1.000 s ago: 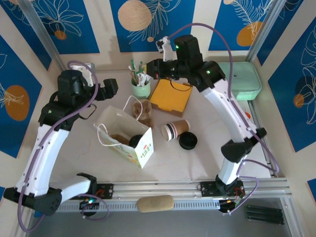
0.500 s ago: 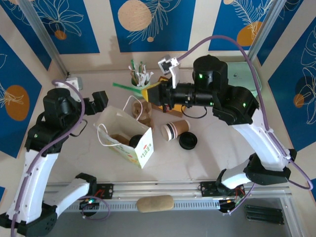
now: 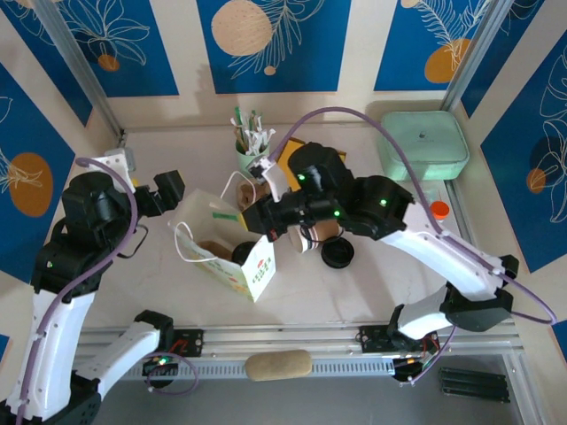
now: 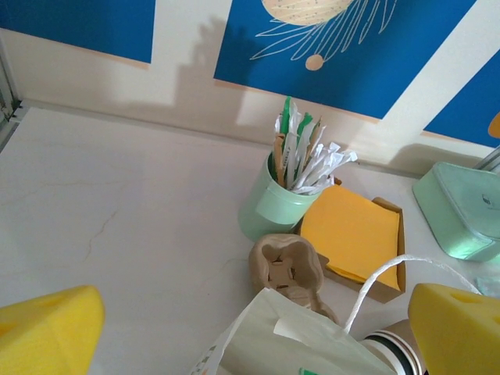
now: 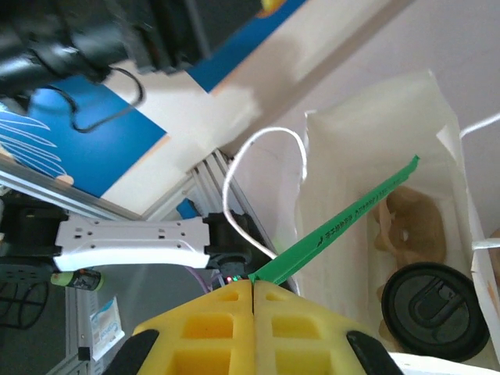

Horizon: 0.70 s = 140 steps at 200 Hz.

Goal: Pack the takeout coffee

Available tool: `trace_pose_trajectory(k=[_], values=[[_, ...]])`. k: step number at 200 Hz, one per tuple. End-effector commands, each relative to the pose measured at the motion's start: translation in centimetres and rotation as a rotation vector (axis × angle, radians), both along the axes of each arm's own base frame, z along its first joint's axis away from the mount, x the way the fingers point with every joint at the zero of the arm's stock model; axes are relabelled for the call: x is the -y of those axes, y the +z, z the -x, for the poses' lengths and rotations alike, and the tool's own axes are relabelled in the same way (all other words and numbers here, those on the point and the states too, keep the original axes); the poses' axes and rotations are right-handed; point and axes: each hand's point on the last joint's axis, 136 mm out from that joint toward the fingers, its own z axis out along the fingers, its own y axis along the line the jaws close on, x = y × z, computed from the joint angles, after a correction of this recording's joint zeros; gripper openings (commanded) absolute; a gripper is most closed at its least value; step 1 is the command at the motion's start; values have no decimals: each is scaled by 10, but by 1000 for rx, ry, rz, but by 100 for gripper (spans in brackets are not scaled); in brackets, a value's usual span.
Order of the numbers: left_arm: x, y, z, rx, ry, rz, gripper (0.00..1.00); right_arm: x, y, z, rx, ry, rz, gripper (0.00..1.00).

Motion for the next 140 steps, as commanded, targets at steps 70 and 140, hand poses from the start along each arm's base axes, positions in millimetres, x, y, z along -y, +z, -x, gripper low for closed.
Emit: trace_pose_trajectory(k=[70,140], values=[[18,-13,-13,-52,-70,42,100,32,2,-41,-57,-119,-33,40],[32,-17,-31,-67,-109,59,100,108,-105,-166,-412,-453,-28,59]])
